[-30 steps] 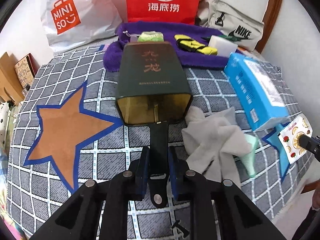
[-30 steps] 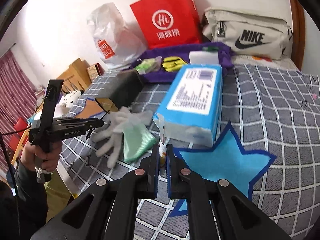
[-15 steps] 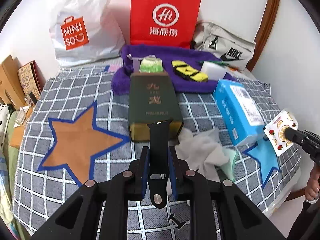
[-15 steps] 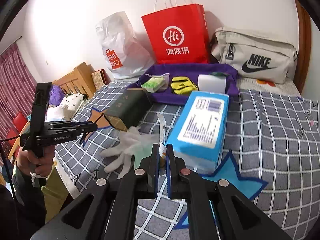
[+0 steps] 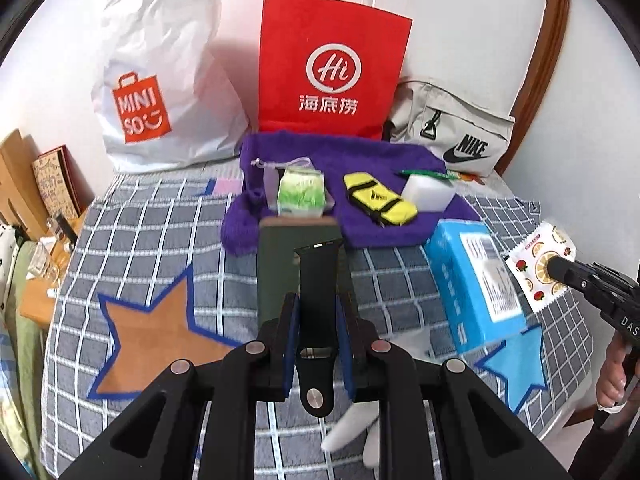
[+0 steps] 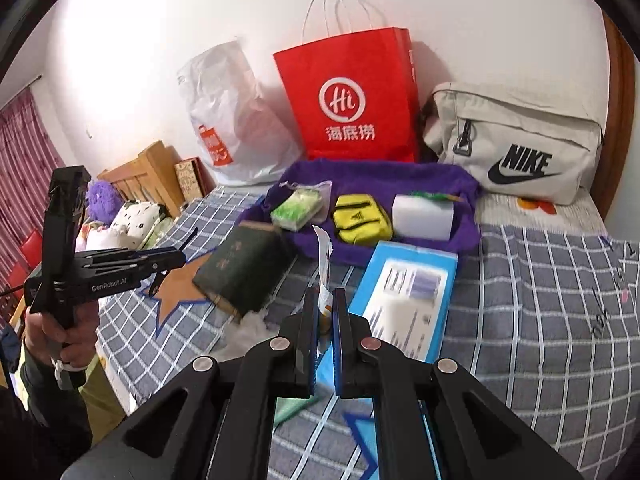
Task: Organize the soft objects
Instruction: 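Carry the strap and orange-print packet onto the purple towel and open both tools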
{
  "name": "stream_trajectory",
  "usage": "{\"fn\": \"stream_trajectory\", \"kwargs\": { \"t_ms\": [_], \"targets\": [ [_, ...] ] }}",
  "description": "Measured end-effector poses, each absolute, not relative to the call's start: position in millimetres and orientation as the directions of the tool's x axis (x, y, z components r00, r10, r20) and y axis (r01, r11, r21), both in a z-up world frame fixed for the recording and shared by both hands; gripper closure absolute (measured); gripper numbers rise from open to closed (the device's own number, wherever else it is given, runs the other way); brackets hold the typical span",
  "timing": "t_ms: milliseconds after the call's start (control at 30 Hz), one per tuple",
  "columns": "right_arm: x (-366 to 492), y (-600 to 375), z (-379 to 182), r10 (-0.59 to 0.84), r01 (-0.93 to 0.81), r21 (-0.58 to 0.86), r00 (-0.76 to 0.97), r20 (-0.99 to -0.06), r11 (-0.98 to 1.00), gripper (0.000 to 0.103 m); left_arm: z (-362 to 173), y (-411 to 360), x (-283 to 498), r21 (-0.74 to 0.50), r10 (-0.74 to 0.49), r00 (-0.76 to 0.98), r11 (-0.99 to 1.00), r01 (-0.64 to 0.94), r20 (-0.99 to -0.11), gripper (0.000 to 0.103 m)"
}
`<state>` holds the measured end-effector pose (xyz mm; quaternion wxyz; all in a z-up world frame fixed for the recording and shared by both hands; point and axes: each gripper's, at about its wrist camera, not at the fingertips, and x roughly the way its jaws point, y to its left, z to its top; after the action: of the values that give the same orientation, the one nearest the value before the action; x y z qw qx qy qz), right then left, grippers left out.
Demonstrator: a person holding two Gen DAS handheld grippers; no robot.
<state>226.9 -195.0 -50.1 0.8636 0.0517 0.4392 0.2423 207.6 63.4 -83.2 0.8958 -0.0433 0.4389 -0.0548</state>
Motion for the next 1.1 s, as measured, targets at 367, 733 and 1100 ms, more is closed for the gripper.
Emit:
{"fn": "stream_trajectory", "kwargs": {
  "t_ms": [367,733,1100],
  "targets": [
    [296,-188,-55,0.447,-0.365,0.284,0.517,-0.730,0.887,0.097,-79,66,268,-0.145,-0.139,0.613,0.989,0.040,-0.778,0.085],
    [363,-169,-82,0.438,-0.388,0.262,0.486,-0.756,0.884,0.097,-94,68,325,-0.145,-0.130,0.589,0.989,0.022,-0.798,0.085],
    [409,-152,-112,0.448,-0.398,0.284,0.418,-0.790,0.872,0.097,-118,77,374,-0.124,-0.104,0.540,0.992,-0.002,-0.835,0.085]
  ]
}}
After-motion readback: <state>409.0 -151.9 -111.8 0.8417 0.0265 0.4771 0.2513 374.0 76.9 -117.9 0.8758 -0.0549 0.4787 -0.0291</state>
